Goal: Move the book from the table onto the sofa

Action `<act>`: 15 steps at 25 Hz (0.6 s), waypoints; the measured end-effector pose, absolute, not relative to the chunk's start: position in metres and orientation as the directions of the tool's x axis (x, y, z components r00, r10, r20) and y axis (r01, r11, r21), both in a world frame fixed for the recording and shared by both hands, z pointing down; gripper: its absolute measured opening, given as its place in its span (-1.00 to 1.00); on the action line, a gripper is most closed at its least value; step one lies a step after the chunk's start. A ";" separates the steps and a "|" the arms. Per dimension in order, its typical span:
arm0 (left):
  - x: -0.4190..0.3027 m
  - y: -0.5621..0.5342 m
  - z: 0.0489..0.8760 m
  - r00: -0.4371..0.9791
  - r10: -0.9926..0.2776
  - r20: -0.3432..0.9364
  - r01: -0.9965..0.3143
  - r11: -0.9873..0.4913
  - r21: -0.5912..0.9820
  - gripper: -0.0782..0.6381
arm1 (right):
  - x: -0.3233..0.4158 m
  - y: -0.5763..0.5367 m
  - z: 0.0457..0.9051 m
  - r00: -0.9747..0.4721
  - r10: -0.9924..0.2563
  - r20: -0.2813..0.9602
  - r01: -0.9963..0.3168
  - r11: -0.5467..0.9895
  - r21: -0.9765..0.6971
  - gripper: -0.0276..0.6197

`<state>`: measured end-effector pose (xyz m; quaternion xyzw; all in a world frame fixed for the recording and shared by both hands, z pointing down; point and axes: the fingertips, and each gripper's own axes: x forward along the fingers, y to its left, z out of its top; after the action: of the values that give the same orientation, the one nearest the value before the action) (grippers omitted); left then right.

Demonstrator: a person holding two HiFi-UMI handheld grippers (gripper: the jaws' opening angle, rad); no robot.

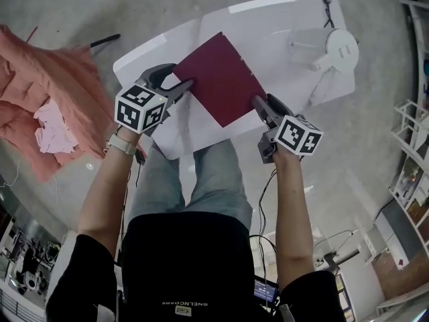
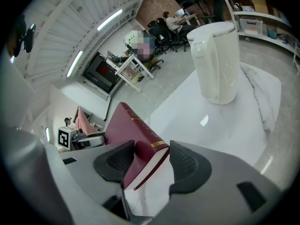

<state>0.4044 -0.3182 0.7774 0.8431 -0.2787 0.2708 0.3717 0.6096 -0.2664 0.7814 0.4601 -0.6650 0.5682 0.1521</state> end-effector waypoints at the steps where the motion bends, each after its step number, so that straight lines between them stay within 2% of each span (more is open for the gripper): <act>1: 0.401 -0.318 0.770 0.698 -0.277 0.660 -0.673 -0.569 0.473 -0.06 | 0.607 -0.266 0.774 -0.530 -0.445 0.722 -0.786 -0.063 -0.615 -0.14; 15: 0.330 -0.289 0.656 0.710 -0.361 0.605 -0.673 -0.600 0.432 -0.06 | 0.538 -0.255 0.660 -0.527 -0.525 0.669 -0.791 0.013 -0.612 -0.14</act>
<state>0.3296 -0.2889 0.6564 0.8630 -0.2994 0.2351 0.3320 0.5378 -0.2546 0.6599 0.4695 -0.7002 0.5225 0.1273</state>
